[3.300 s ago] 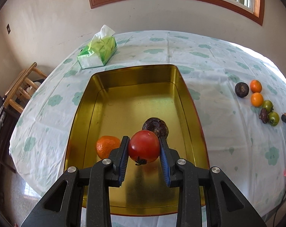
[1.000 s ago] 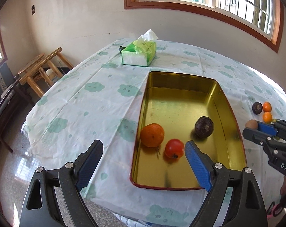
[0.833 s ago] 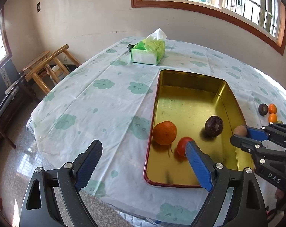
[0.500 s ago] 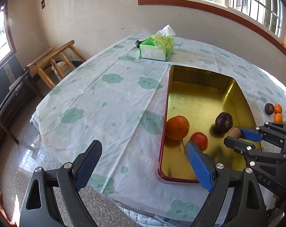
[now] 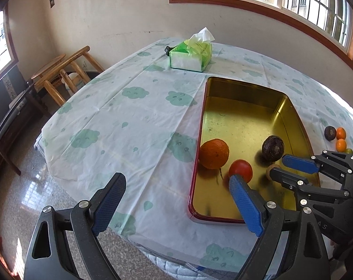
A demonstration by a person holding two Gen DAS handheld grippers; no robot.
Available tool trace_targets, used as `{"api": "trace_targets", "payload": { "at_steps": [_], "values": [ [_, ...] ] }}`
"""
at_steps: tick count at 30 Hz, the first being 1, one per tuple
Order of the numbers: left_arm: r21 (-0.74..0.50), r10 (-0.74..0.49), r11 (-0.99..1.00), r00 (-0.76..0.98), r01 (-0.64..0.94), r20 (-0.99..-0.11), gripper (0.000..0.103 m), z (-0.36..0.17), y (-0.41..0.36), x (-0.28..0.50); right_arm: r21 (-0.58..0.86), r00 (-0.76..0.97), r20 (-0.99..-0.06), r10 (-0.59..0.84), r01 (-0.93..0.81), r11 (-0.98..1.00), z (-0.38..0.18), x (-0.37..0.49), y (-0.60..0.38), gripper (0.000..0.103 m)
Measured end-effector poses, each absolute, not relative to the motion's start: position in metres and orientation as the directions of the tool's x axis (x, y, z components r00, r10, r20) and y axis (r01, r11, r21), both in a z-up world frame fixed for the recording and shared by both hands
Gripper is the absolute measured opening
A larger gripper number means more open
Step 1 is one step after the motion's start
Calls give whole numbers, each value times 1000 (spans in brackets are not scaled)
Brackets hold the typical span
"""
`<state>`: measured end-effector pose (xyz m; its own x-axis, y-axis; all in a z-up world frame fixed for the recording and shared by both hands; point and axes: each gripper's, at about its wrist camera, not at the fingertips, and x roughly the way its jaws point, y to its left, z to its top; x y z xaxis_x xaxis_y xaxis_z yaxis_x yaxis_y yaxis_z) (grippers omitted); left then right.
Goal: Organize fruits
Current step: 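Lower the brown kiwi into the tray and open the right tool, then grasp the green tomato with the right tool while the left tool grasps a dark passion fruit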
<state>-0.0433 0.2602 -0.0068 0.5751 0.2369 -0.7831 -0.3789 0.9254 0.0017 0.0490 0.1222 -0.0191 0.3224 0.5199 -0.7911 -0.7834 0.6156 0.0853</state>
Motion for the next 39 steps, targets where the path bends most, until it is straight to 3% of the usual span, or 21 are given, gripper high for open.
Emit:
{"api": "trace_targets", "payload": {
  "at_steps": [4, 6, 8, 17, 23, 29, 33, 39],
  "values": [
    [-9, 224, 931, 590, -365, -776, 90, -1, 254, -38, 113, 384, -740, 552, -738, 665, 5, 51, 85, 33],
    [-12, 209, 940, 601, -342, -772, 90, 3, 246, -33, 104, 447, -718, 533, -689, 717, 14, 55, 54, 42],
    [-13, 189, 951, 614, -309, -767, 90, 6, 233, -28, 83, 513, -709, 485, -622, 779, 17, 60, 18, 43],
    [-13, 67, 993, 639, -121, -767, 90, 12, 161, 2, 62, 568, -794, 218, -280, 958, -17, 91, -139, 43],
    [6, 24, 999, 631, -31, -775, 90, 12, 121, 18, 100, 537, -811, 231, -263, 960, -41, 98, -160, 47],
    [13, -8, 999, 621, 31, -784, 90, 11, 91, 29, 96, 525, -815, 247, -297, 950, -52, 105, -147, 47],
    [12, -36, 997, 623, 73, -781, 90, 14, 69, 37, 84, 538, -805, 249, -311, 947, -53, 101, -148, 37],
    [-43, -140, 985, 623, 168, -770, 90, 11, 29, 54, 58, 587, -795, 157, -183, 981, -50, 99, -188, 36]
  ]
}}
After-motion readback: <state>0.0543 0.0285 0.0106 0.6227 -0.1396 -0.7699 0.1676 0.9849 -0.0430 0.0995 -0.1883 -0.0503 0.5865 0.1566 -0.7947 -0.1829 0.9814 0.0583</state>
